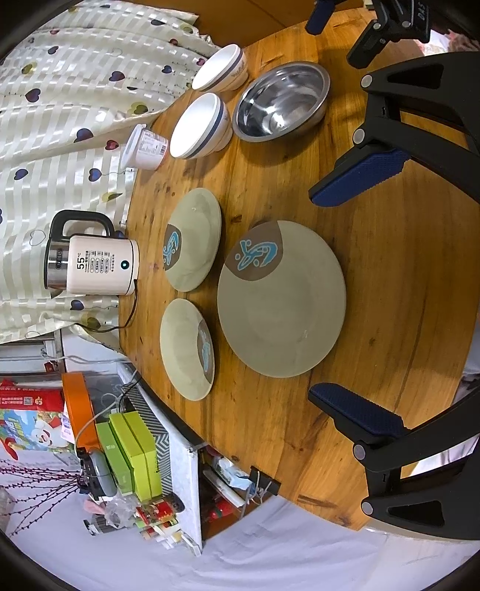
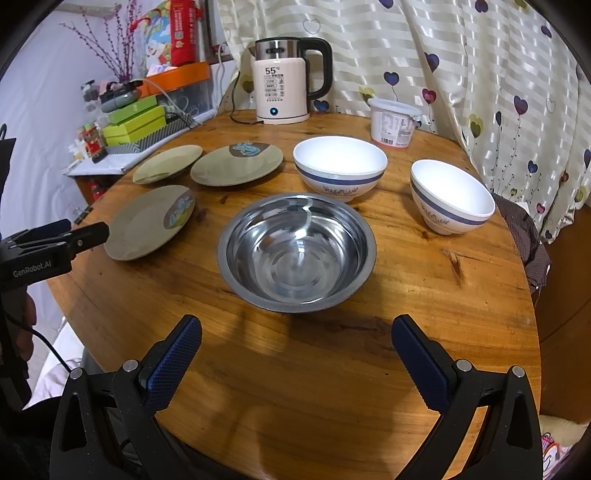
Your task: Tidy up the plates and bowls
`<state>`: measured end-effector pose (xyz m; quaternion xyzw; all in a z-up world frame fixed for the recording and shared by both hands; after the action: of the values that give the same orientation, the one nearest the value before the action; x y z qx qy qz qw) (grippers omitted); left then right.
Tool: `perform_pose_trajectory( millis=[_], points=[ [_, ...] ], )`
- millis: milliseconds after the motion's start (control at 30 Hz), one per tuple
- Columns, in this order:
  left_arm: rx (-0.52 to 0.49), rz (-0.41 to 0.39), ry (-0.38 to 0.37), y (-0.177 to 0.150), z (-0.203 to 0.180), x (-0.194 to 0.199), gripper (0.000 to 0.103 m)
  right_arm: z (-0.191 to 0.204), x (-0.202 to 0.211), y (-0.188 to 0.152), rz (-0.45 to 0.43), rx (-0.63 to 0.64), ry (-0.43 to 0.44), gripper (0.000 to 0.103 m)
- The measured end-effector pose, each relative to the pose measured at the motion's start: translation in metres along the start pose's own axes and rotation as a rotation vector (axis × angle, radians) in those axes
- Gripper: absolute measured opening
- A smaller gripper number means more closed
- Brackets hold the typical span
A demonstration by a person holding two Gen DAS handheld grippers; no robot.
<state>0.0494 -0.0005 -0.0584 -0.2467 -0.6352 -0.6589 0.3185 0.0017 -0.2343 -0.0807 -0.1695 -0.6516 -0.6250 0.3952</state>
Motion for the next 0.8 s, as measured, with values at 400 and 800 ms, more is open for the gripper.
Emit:
perform_pose_trajectory(
  millis=[400, 800],
  points=[
    [0.008, 0.004, -0.009, 0.0006, 0.0008, 0.0007, 0.097, 0.0024, 0.0016, 0.0094, -0.010, 0.002, -0.001, 0.103],
    [0.028, 0.022, -0.019, -0.0012, 0.0069, -0.0038, 0.097, 0.0025, 0.0008, 0.0107, -0.012, 0.010, 0.001, 0.103]
  ],
)
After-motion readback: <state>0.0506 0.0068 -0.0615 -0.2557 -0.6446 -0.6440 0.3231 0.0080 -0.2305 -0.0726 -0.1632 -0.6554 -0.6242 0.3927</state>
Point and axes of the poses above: each gripper's, at about its wrist camera, not at the fingertips, and x roughly against the way its jaws point, z to its left, y to its top, the point moved 8 cm from there along -x, roughly the way its jaws point, and after that the axes turned 6 degrees about y, right-handed, at the moved point
